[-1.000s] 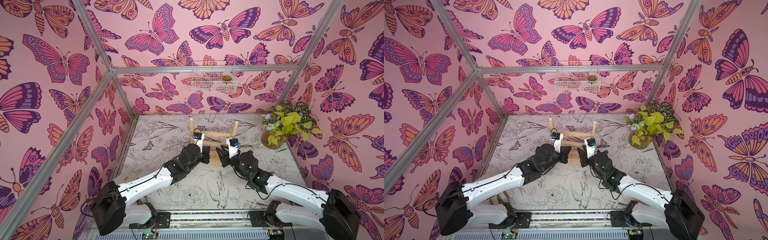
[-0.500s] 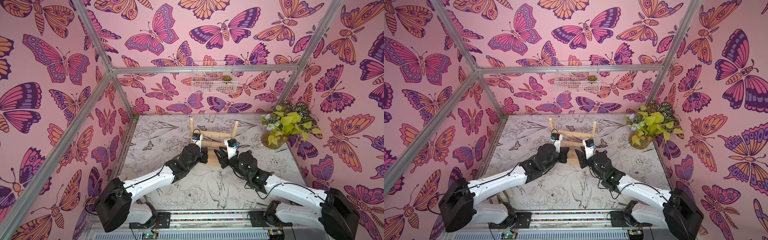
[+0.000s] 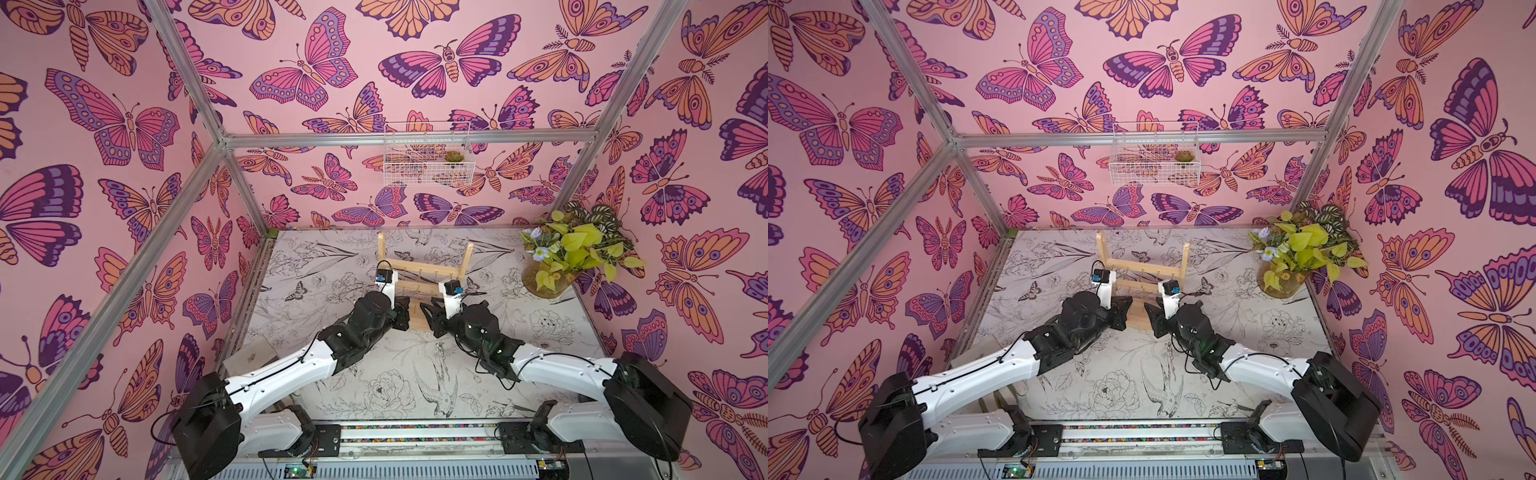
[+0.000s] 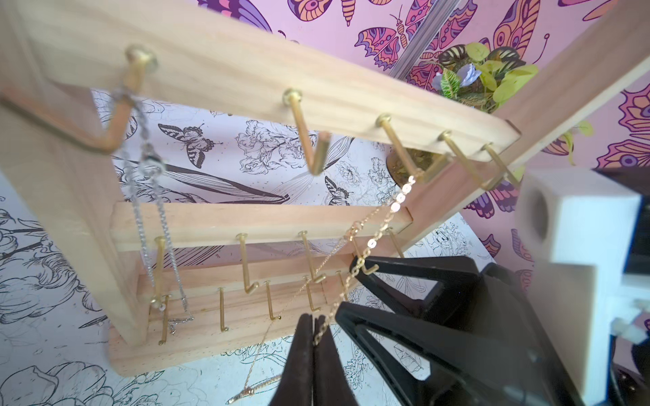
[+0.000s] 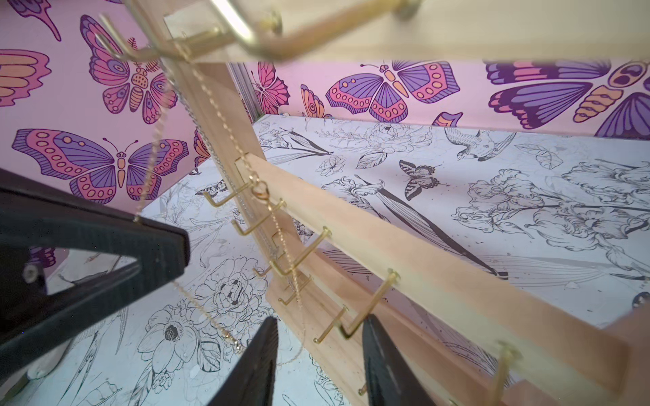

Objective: Hang the necklace on the jewelry display stand
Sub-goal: Hang the necklace on the stand.

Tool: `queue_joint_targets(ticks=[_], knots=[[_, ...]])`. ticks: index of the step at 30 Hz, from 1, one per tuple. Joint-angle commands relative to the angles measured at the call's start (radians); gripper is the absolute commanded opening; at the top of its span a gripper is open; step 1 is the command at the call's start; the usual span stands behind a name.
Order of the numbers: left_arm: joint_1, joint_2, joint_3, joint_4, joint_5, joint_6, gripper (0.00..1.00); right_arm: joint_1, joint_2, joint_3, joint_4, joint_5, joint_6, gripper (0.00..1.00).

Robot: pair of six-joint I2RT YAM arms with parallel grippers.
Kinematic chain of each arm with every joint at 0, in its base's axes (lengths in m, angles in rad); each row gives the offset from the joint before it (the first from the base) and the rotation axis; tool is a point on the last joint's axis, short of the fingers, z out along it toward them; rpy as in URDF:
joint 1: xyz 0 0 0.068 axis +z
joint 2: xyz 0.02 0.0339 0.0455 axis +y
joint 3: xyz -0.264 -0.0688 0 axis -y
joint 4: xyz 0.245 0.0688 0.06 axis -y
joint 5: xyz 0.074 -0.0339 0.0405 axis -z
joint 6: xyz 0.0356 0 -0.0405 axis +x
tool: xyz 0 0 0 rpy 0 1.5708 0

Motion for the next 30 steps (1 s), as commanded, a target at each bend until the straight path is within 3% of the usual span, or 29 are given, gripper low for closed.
queue_joint_targets(ticks=[1,10,16,25,30], knots=[[0.004,0.022,0.006,-0.017,0.016,0.004,0.0,0.01,0.005,0.007,0.043,-0.011,0.006,0.42],[0.006,0.03,-0.005,-0.005,0.022,0.002,0.0,0.041,-0.179,-0.048,-0.077,0.007,-0.024,0.43],[0.007,0.038,0.003,-0.004,0.031,0.006,0.0,0.111,-0.174,-0.107,-0.008,0.114,-0.055,0.42],[0.013,0.038,-0.005,-0.005,0.051,0.003,0.0,0.165,0.153,-0.187,0.524,0.235,-0.058,0.42],[0.015,0.028,-0.008,-0.005,0.056,0.002,0.0,0.167,0.298,-0.12,0.596,0.278,-0.062,0.43]])
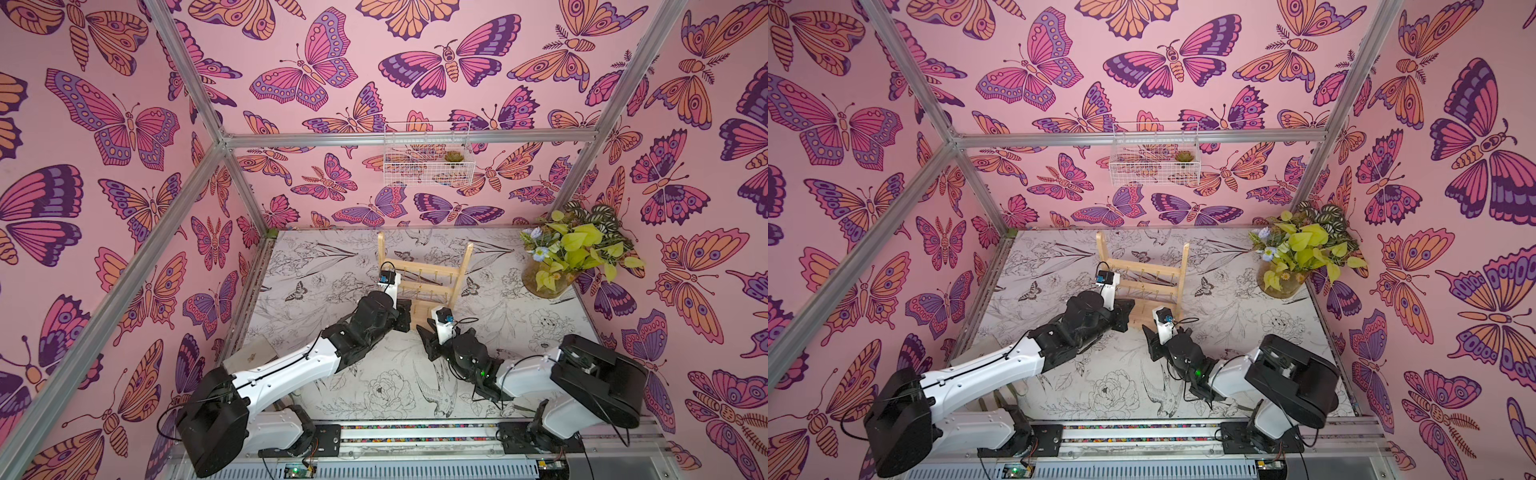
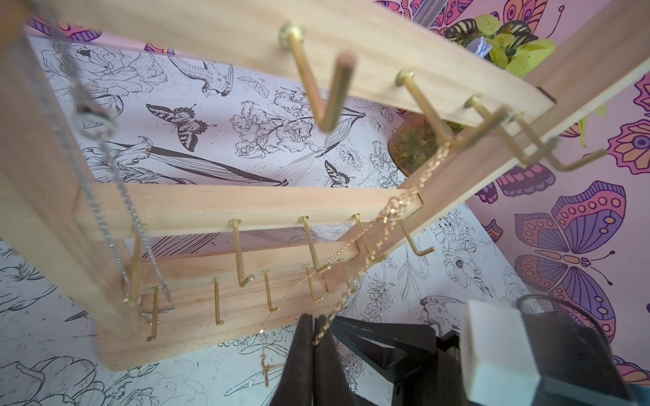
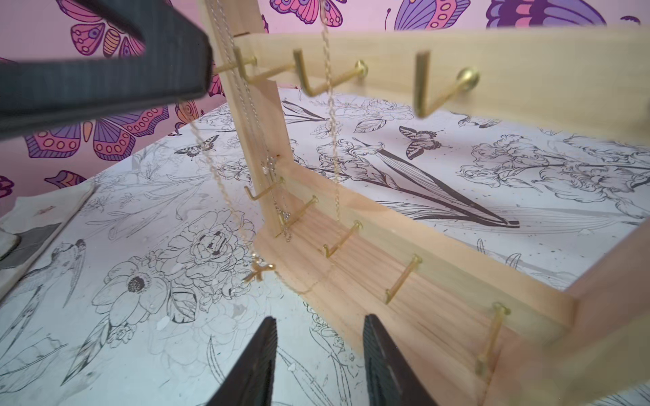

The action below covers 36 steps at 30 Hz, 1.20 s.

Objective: Hang the necklace on the jewelry display stand
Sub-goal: Hang the necklace on the stand.

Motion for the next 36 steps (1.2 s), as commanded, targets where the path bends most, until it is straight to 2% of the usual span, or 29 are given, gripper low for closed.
queue_joint_targets(ticks=[1,10,14,19,25,36], knots=[[0.006,-0.006,-0.011,-0.004,0.013,0.001,0.0,0.007,0.044,0.059,0.146,0.074,-0.013,0.43],[0.009,-0.015,-0.025,-0.004,0.015,-0.006,0.0,0.008,0.085,0.121,0.144,0.125,-0.04,0.41],[0.009,-0.02,-0.025,-0.004,0.017,-0.007,0.0,0.003,0.112,0.146,0.147,0.152,-0.045,0.38],[0.009,-0.024,-0.024,-0.004,0.015,-0.007,0.0,-0.007,0.126,0.167,0.149,0.152,-0.049,0.18],[0.012,-0.032,-0.026,-0.004,0.012,-0.007,0.0,-0.01,0.119,0.15,0.175,0.125,-0.047,0.0],[0.025,-0.063,-0.037,-0.021,0.006,-0.005,0.0,-0.01,-0.001,0.055,0.193,0.102,-0.043,0.0]])
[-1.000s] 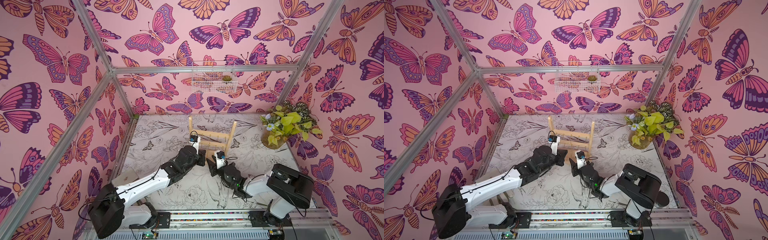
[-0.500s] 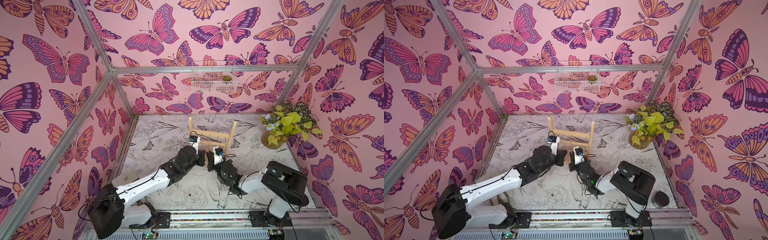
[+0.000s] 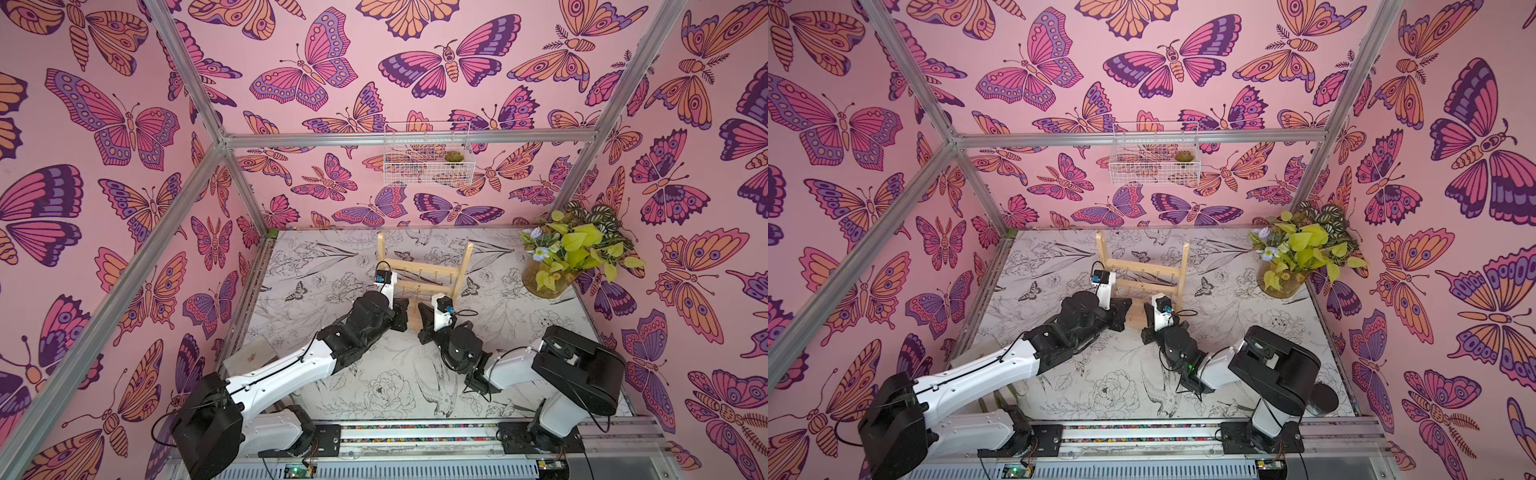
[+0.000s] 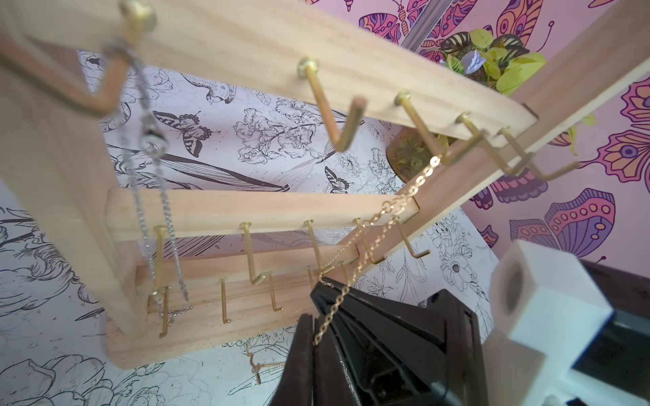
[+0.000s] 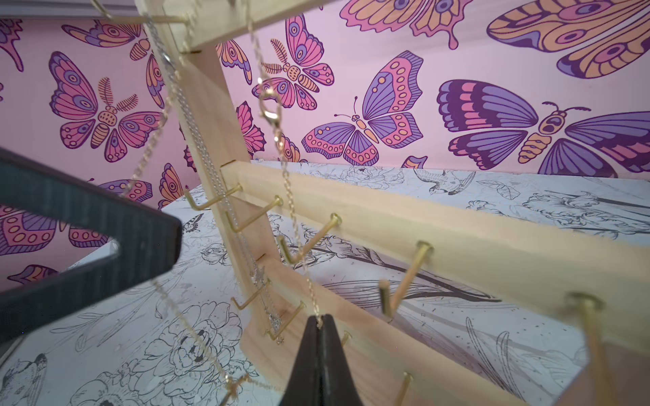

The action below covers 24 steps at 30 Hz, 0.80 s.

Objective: Hang the necklace on the jewelry display stand
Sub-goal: Hang the necklace on the stand.

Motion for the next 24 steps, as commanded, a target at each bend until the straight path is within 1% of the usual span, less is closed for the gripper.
queue_joint_targets(ticks=[1,9,11,13,14,18,24], knots=[[0.008,-0.024,-0.02,-0.017,0.002,-0.003,0.0,-0.004,-0.047,-0.019,0.025,0.0,-0.007,0.0],[0.01,0.004,-0.013,-0.021,0.029,-0.005,0.0,-0.004,-0.06,-0.026,-0.005,0.012,-0.018,0.0],[0.01,0.028,-0.013,-0.018,0.025,-0.009,0.0,-0.005,-0.06,-0.022,-0.007,0.023,-0.023,0.0],[0.011,0.049,-0.02,-0.006,0.02,-0.012,0.0,-0.005,-0.093,-0.018,-0.009,0.024,-0.026,0.0],[0.012,0.092,-0.026,0.009,0.016,-0.014,0.0,-0.007,-0.095,-0.016,-0.015,0.022,-0.03,0.0],[0.017,0.159,-0.024,0.036,0.015,-0.022,0.0,-0.008,-0.097,-0.008,-0.028,0.019,-0.034,0.0],[0.021,0.208,0.004,0.05,0.004,-0.023,0.0,-0.009,-0.083,0.007,-0.039,0.008,-0.033,0.0]])
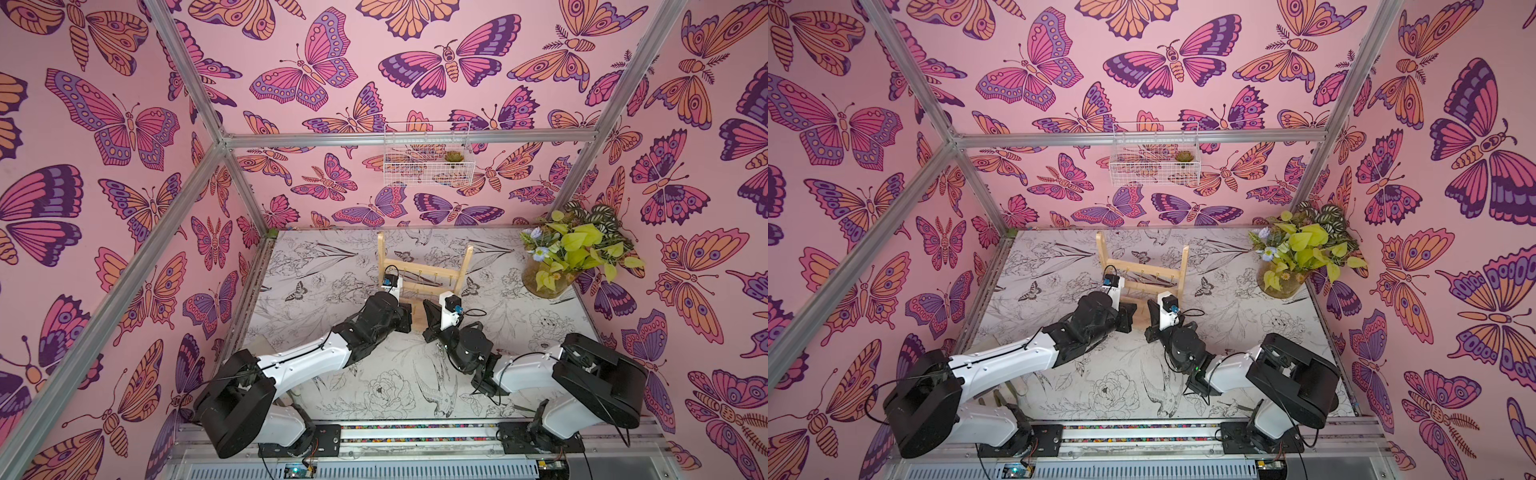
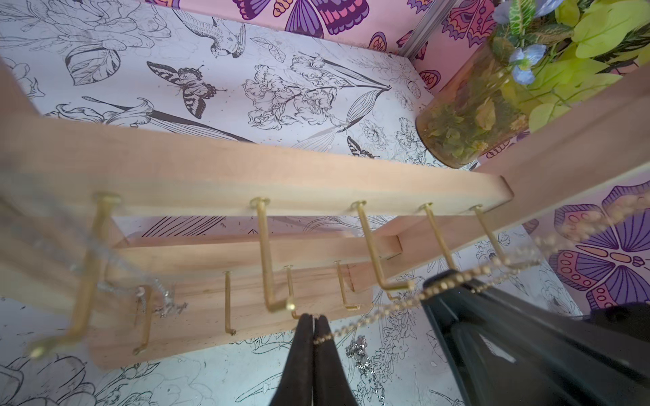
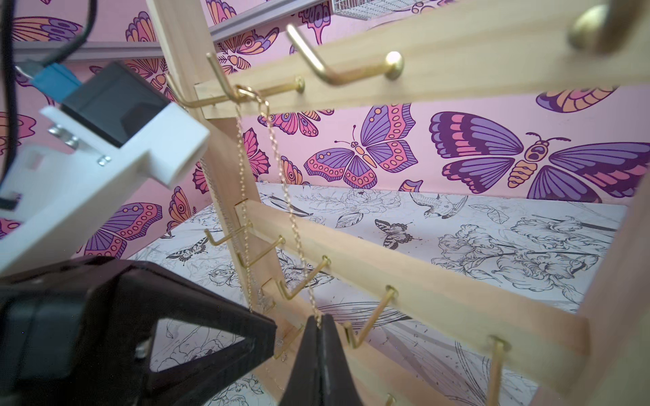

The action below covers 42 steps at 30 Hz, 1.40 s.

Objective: Hang the necklace on the jewelry display stand
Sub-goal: Hang the necklace on the stand, then pick up the necklace from the center of the board.

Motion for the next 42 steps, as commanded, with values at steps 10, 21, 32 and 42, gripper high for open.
queue_joint_targets(ticks=[10,21,32,42], knots=[[0.011,0.027,0.028,-0.044,-0.072,-0.005,0.03,-0.009,0.014,0.04,-0.041,0.002,-0.009,0.0],[0.004,-0.079,0.01,-0.071,-0.031,-0.03,0.29,-0.009,0.006,0.072,-0.114,-0.029,0.008,0.02],[-0.031,-0.183,0.007,-0.176,0.032,-0.059,0.3,-0.009,-0.035,0.058,-0.148,0.008,0.022,0.32],[-0.052,-0.226,-0.015,-0.275,0.026,-0.078,0.31,-0.009,-0.319,0.038,-0.541,-0.043,0.039,0.42]])
